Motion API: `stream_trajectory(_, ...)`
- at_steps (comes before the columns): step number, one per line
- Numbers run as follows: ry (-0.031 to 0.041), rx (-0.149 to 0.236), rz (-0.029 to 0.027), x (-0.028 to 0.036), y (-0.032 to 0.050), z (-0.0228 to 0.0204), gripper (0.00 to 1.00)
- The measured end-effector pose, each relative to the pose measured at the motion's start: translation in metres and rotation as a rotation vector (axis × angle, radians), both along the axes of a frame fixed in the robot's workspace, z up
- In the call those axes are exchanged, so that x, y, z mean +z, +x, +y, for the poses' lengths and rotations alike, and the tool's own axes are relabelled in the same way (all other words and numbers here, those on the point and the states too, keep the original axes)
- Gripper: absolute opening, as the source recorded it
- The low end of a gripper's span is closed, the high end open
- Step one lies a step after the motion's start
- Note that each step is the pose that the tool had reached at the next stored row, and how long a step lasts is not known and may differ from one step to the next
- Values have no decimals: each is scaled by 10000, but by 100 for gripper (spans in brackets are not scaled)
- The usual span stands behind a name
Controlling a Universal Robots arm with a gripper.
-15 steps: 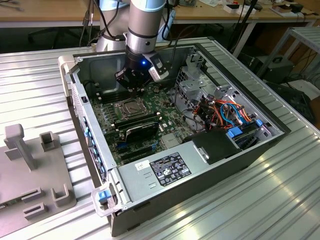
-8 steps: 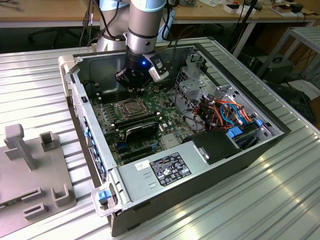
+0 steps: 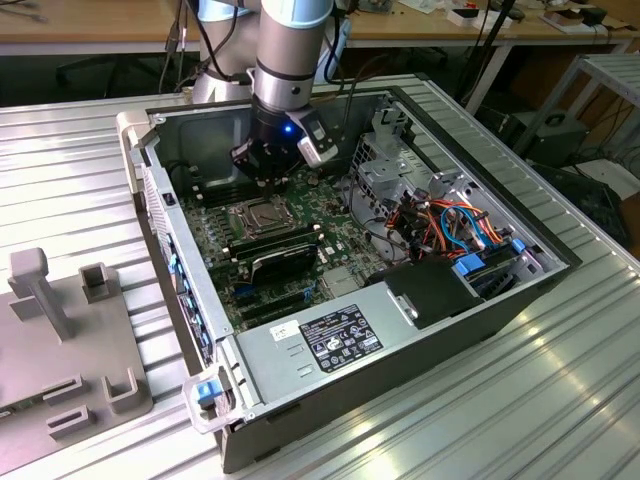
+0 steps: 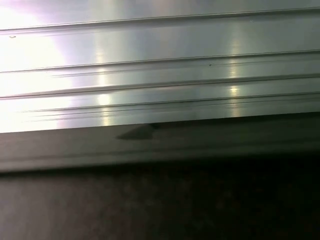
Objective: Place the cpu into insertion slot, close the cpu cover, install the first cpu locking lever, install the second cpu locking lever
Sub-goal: 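Install the first cpu locking lever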
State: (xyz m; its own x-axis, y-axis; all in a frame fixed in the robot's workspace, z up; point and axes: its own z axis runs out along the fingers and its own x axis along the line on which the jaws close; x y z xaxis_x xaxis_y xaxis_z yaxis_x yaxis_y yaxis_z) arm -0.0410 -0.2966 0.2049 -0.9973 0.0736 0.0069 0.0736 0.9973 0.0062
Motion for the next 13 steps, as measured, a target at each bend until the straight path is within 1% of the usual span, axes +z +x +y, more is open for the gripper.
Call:
stream_trajectory(5, 0, -1, 0, -14, 1, -12, 11)
stream_trajectory(13, -1, -1, 3, -36, 11, -6, 11)
